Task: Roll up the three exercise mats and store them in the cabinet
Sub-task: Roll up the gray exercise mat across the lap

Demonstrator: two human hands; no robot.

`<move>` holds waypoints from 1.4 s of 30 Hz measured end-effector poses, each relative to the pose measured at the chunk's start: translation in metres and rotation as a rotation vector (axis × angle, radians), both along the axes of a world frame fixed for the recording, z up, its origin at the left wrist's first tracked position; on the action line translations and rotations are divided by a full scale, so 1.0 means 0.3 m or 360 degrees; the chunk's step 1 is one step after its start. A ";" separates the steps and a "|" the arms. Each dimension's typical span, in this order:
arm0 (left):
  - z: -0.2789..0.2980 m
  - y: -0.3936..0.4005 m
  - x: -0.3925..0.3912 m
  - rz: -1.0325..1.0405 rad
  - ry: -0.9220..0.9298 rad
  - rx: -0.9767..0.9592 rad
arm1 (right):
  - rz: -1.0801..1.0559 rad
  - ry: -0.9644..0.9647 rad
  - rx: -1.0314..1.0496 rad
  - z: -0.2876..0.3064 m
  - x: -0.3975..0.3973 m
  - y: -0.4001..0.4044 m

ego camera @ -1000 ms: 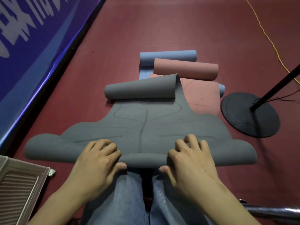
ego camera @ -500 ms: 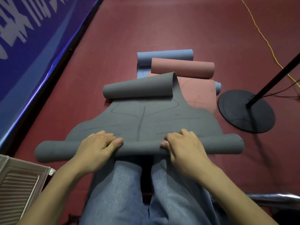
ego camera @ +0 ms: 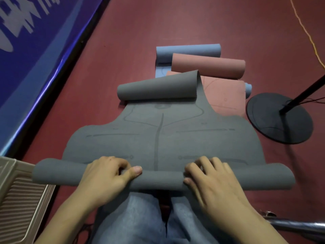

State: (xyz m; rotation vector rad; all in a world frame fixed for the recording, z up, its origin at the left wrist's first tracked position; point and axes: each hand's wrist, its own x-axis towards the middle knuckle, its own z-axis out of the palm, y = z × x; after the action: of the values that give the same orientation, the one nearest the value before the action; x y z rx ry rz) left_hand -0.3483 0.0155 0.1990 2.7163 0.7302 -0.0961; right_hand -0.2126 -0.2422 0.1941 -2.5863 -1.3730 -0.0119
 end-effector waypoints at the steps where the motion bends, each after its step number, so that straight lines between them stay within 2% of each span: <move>1: 0.010 -0.004 0.004 0.0035 -0.0016 -0.0010 | -0.0012 0.0006 0.0002 0.011 -0.008 -0.004; 4: 0.029 -0.004 0.014 0.0163 -0.0079 -0.0124 | -0.0043 0.0063 -0.0022 0.035 -0.029 -0.014; 8: -0.004 -0.029 0.017 0.0266 -0.0196 -0.0063 | -0.0099 0.0159 -0.0097 0.053 -0.019 0.001; 11: -0.033 -0.042 -0.001 0.0174 -0.0420 -0.0060 | -0.0073 0.0201 -0.0188 0.085 0.009 0.025; 15: -0.033 -0.033 0.027 0.0097 -0.0462 0.0017 | -0.0055 0.0153 -0.0286 0.103 0.020 0.054; 22: -0.011 -0.046 -0.020 -0.0278 -0.0593 0.0171 | -0.0141 0.0265 -0.0388 0.108 0.025 0.080; 27: -0.003 -0.060 -0.024 -0.0339 -0.0465 0.0342 | -0.0176 0.0429 -0.0365 0.127 0.043 0.097; 32: -0.003 -0.038 0.014 -0.0371 -0.0440 0.0330 | -0.0187 0.0513 -0.0347 0.111 0.089 0.112; 38: 0.013 0.049 0.105 -0.0404 -0.0280 0.0074 | -0.0231 0.0622 -0.0169 0.097 0.126 0.117; 42: 0.024 0.083 0.160 -0.0256 -0.0088 -0.0177 | -0.0246 0.0419 -0.0273 0.104 0.142 0.134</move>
State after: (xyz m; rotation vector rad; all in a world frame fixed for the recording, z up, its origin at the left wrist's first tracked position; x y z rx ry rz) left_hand -0.3001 0.0404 0.2063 2.6558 0.4758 -0.0954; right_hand -0.1700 -0.2022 0.2253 -2.7056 -1.1233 0.4237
